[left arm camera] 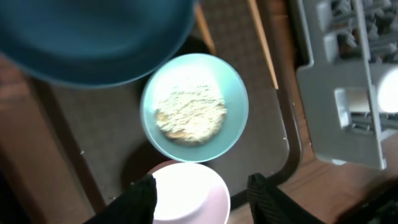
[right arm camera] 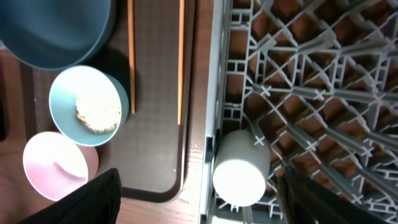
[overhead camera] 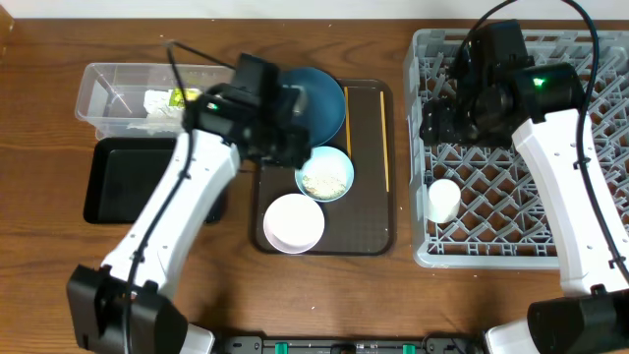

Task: Sort waste into correct bins and load items into the dishwasher rack
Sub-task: 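Grasp the light-blue rice bowl rim with the left gripper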

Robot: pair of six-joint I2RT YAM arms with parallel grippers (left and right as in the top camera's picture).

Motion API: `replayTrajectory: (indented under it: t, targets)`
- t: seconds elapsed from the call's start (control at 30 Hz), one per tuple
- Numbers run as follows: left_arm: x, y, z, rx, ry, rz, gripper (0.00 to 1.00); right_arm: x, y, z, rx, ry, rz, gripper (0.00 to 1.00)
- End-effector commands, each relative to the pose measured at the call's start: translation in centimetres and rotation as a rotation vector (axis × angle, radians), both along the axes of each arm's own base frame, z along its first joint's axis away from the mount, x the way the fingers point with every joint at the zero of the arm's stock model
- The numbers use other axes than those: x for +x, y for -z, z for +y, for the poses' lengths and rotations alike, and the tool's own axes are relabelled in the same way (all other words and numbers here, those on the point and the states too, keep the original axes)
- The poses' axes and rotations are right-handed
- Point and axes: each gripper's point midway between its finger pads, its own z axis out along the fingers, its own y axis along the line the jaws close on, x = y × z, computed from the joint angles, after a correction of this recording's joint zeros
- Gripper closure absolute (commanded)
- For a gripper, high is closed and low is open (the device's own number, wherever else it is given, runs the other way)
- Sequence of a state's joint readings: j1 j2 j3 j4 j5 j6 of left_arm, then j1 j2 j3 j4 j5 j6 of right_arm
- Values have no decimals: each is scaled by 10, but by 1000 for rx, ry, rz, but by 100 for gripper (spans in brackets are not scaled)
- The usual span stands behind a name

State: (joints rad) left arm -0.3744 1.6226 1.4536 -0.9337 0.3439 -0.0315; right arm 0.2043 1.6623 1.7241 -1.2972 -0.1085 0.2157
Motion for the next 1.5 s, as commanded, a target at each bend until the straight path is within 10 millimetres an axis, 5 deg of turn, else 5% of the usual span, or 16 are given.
replayTrajectory:
  t: [0.0, 0.17, 0.37, 0.87, 1.47]
  targets:
    - [-5, 6, -17, 120, 132, -74, 48, 6, -4, -9, 1, 16, -20, 19]
    - [-18, 28, -60, 204, 291, -114, 47, 7, -3, -30, -2, 74, -9, 19]
    - [-18, 61, -85, 290, 356, -133, 46, 3, -1, -51, -9, 119, 20, 19]
    - [-14, 135, -93, 348, 373, -16, 48, 2, -1, -53, -15, 106, 21, 19]
    - [-17, 149, -95, 351, 382, -7, 92, 2, 0, -53, -15, 107, 23, 20]
